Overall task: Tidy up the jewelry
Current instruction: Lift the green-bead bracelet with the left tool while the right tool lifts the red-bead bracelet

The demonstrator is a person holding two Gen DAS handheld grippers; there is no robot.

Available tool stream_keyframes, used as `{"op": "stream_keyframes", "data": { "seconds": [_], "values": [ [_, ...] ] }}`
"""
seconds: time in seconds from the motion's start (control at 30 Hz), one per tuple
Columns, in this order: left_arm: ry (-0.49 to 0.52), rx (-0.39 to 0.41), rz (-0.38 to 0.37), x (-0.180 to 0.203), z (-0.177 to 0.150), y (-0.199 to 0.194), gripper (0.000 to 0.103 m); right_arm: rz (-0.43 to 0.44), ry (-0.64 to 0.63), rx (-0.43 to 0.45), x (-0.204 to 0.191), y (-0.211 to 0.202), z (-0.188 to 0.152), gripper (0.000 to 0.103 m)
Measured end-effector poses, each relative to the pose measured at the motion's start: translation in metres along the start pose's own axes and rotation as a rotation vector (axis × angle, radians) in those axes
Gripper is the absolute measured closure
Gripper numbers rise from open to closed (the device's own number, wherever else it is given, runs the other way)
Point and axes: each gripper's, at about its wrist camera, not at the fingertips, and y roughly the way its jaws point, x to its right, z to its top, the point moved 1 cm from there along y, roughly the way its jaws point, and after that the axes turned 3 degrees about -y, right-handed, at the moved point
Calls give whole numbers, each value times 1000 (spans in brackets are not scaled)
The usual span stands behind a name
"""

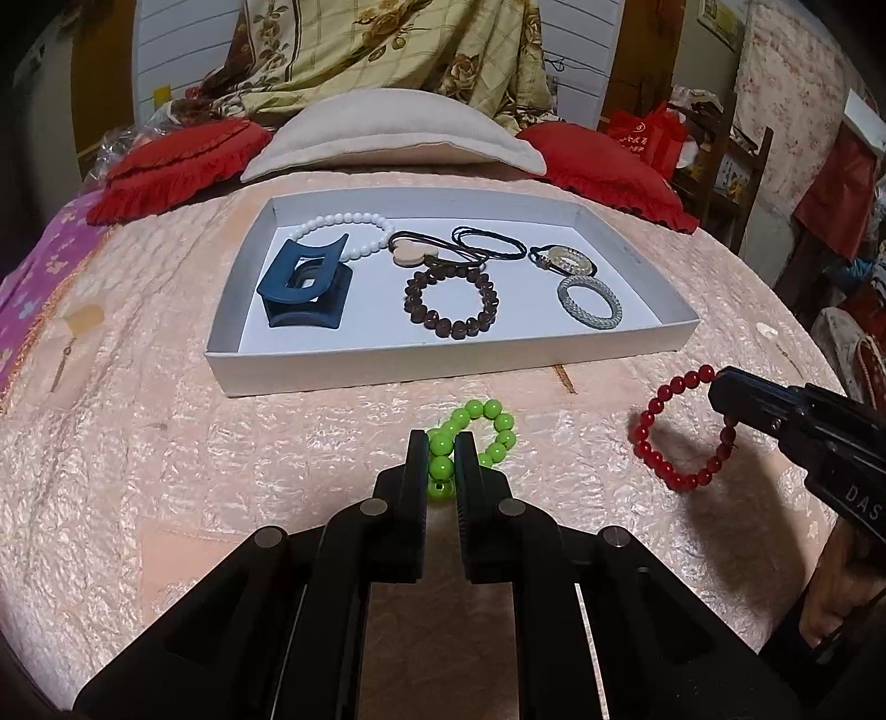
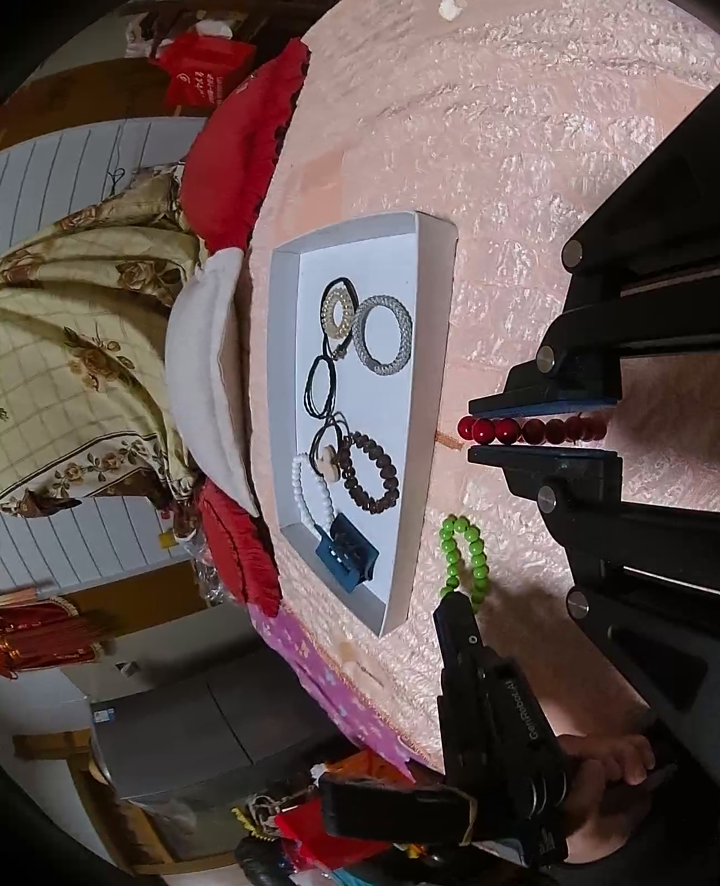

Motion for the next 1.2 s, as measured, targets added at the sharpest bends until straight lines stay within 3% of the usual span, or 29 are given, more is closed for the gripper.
{"op": "stream_keyframes", "data": {
  "seconds": [1.2],
  "values": [
    [14, 0, 30, -1, -2, 4, 96, -42, -2, -1, 2, 3, -2, 94]
  ]
}}
